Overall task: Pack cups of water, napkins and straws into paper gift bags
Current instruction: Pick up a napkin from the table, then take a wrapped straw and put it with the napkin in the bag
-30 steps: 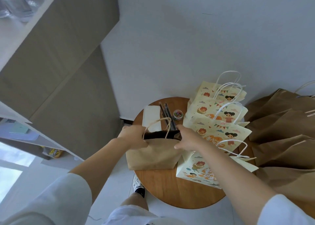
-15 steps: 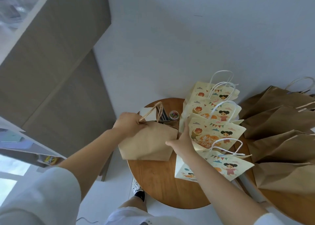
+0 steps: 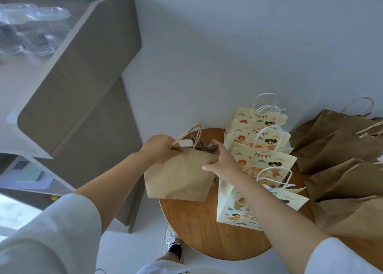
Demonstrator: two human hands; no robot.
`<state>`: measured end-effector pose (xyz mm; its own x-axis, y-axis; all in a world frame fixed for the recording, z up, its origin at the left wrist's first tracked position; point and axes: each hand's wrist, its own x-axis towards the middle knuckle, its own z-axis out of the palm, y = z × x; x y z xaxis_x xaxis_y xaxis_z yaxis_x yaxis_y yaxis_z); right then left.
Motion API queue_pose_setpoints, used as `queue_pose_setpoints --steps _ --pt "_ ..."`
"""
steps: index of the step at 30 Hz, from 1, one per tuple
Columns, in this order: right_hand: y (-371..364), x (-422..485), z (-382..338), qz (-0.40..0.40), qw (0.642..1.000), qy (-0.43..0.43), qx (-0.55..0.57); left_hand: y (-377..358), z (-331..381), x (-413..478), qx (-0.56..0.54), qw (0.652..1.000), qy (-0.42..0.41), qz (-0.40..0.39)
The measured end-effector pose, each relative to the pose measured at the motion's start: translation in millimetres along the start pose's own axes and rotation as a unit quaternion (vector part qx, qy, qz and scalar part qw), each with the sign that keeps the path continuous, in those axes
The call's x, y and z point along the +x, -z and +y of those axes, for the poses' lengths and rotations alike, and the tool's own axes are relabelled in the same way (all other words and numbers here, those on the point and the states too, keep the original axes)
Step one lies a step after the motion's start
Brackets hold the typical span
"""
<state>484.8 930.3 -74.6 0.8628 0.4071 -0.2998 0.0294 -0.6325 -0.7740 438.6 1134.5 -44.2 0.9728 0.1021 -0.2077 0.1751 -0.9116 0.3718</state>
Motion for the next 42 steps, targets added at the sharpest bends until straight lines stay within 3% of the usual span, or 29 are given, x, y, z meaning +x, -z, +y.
queue_pose_setpoints --steps 8,17,20,24,27,30,33,42 --pt "8.5 17.5 12.4 0.031 0.978 0.047 -0.202 -25.3 7.4 0.6 0.033 0.998 0.015 -0.059" --pt "23.4 56.2 11.2 -0.164 0.955 0.0 -0.248 -23.7 -9.6 51.4 -0.029 0.978 -0.011 -0.205" --pt "29.0 72.6 11.5 -0.222 0.941 -0.029 -0.253 -11.8 -13.4 76.8 -0.018 0.953 -0.032 -0.301" --pt "41.9 101.6 -2.2 -0.301 0.917 -0.076 -0.252 17.8 -16.6 119.4 -0.036 0.884 -0.029 -0.465" --pt "46.2 133.3 -15.2 -0.33 0.919 -0.095 -0.192 23.9 -24.8 159.2 -0.091 0.861 -0.007 -0.5" --pt "36.7 170.6 -14.3 -0.26 0.952 -0.118 -0.108 6.8 -32.8 196.9 -0.092 0.877 -0.013 -0.472" --pt "13.8 212.2 6.5 -0.164 0.969 -0.155 -0.098 -22.4 -40.3 230.0 -0.077 0.905 -0.026 -0.417" --pt "-44.7 288.7 99.3 0.054 0.939 -0.313 -0.129 -125.1 -64.6 275.2 -0.044 0.944 0.0 -0.326"
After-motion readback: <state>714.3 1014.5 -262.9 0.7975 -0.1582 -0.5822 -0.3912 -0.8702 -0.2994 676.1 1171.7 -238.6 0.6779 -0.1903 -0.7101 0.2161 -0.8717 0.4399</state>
